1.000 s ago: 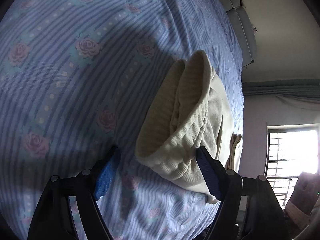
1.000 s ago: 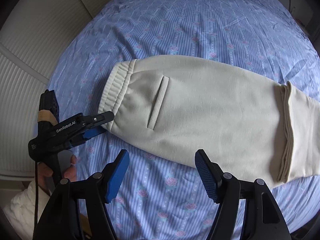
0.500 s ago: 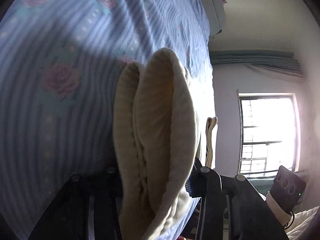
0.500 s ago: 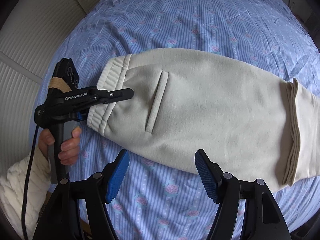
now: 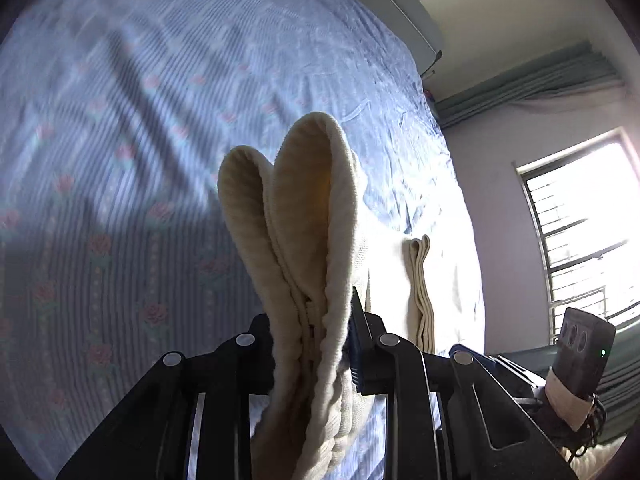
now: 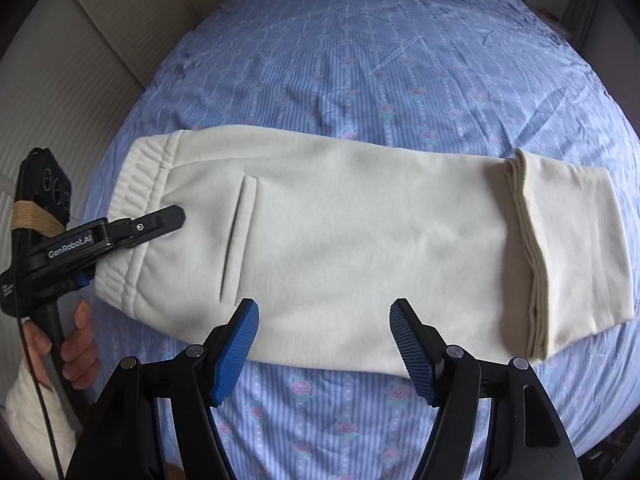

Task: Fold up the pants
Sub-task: 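Grasp the waistband with the left gripper and fold it over the folded leg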

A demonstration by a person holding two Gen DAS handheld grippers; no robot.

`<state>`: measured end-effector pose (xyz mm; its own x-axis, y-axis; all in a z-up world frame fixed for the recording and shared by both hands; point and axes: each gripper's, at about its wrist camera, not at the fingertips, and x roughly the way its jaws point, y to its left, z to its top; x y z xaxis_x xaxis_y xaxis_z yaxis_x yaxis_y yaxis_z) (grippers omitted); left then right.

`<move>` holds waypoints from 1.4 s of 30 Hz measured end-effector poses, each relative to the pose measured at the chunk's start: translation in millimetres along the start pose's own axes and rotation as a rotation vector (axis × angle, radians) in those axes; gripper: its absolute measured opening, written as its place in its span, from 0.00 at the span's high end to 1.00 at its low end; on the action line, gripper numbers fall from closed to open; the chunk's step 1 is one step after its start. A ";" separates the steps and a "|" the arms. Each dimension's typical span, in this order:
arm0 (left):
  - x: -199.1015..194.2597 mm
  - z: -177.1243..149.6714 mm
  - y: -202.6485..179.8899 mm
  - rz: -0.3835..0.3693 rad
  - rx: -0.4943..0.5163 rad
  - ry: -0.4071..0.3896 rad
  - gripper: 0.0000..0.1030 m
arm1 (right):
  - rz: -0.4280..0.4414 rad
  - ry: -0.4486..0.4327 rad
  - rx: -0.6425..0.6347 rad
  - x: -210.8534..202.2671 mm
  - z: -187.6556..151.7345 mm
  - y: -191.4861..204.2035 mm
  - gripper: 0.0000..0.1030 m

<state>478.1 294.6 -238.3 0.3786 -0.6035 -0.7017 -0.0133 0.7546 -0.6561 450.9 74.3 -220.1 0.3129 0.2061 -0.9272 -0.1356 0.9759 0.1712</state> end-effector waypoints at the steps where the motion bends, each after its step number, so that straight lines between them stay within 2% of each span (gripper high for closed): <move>1: -0.4 0.1 -16.4 0.004 0.002 -0.008 0.76 | -0.001 -0.018 0.012 -9.2 -1.3 -7.3 0.33; 6: -14.0 6.6 -88.3 -0.006 0.081 -0.054 0.76 | -0.042 -0.143 0.050 -66.6 -6.0 -45.4 0.33; 9: -13.4 3.9 -137.4 0.033 0.162 -0.059 0.75 | -0.062 -0.233 0.082 -105.1 -7.7 -73.6 0.33; 12: -5.2 5.2 -184.4 0.109 0.240 -0.049 0.75 | -0.070 -0.319 0.131 -141.7 -11.5 -107.3 0.33; 15: 6.3 -4.8 -230.7 0.109 0.291 -0.060 0.75 | -0.071 -0.388 0.175 -171.4 -16.6 -144.0 0.33; 19: 32.9 -11.1 -280.1 0.132 0.304 -0.066 0.75 | -0.051 -0.448 0.221 -198.0 -28.2 -198.1 0.33; 23: 67.2 -20.7 -322.1 0.223 0.294 -0.073 0.75 | -0.008 -0.459 0.230 -210.1 -38.1 -255.2 0.33; 28: 132.1 -34.9 -376.6 0.435 0.308 -0.042 0.75 | 0.038 -0.430 0.223 -214.2 -36.8 -332.2 0.33; 31: 176.4 -41.5 -398.2 0.492 0.282 -0.007 0.75 | 0.046 -0.403 0.216 -213.7 -33.3 -378.1 0.33; 35: 226.2 -51.5 -424.7 0.591 0.300 0.015 0.75 | 0.062 -0.377 0.213 -209.2 -22.7 -436.9 0.33; 42: 325.2 -60.3 -442.1 0.723 0.322 0.112 0.74 | 0.078 -0.320 0.215 -181.5 -10.2 -503.9 0.33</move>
<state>551.3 -250.8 -193.2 0.2832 0.0544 -0.9575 0.0547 0.9959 0.0727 452.8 -455.6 -141.4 0.5910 0.2597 -0.7638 0.0190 0.9420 0.3350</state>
